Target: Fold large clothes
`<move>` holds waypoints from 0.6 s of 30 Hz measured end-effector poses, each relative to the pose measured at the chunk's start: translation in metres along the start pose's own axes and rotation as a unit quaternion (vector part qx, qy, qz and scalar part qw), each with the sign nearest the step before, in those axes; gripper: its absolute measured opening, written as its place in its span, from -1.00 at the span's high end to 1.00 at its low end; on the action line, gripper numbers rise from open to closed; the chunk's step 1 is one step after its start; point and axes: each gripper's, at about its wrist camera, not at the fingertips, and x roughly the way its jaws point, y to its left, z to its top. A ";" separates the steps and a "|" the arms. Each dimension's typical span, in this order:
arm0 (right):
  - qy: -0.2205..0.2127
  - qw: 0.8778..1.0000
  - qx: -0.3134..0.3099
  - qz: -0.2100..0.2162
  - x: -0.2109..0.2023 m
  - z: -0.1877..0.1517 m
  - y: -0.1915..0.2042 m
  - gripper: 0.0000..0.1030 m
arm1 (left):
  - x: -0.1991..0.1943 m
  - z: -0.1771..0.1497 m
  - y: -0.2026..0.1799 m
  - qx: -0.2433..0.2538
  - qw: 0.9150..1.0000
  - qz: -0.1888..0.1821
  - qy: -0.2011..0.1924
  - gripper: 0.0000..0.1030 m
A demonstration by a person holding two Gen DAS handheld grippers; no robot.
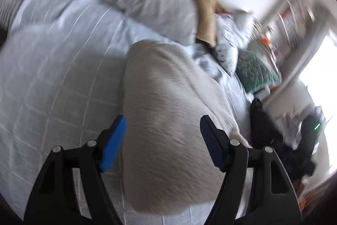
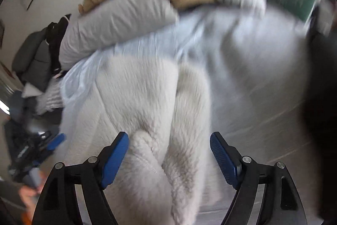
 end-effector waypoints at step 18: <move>0.115 0.993 -0.014 -0.034 0.051 -0.056 -0.008 -0.32 | 0.032 -0.048 -0.061 0.165 0.981 0.076 0.069 -0.17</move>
